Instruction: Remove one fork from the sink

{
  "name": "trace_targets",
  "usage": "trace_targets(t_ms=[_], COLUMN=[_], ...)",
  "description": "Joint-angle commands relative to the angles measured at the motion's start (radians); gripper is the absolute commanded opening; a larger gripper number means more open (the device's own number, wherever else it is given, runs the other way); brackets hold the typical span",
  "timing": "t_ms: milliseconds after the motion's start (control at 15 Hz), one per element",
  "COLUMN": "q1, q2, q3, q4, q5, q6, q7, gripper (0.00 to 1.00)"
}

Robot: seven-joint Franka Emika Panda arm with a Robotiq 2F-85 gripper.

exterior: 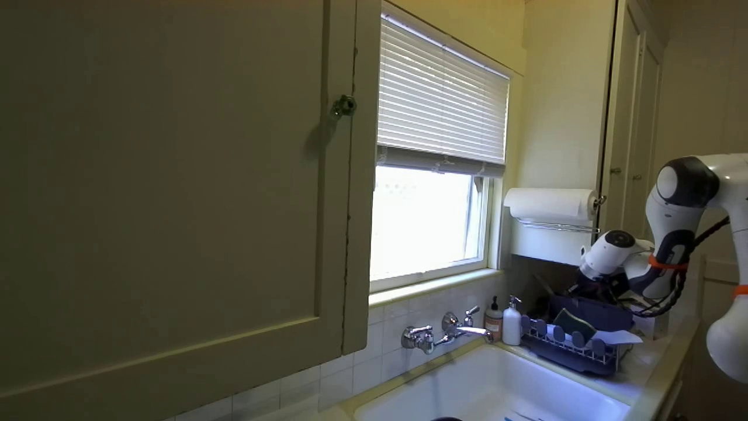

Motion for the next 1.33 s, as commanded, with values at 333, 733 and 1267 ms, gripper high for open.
trace_targets(t_ms=[333,733,1267], q1=[0.032,0.124,0.157], q2=[0.190,0.225,0.252], q3=[0.041,0.048,0.048], q4=[0.258,0.338,0.278], q5=[0.034,-0.042,-0.068], q6=[-0.048,-0.209,-0.354], q7=[0.008,0.086,0.120], gripper=[0.01,0.01,0.01])
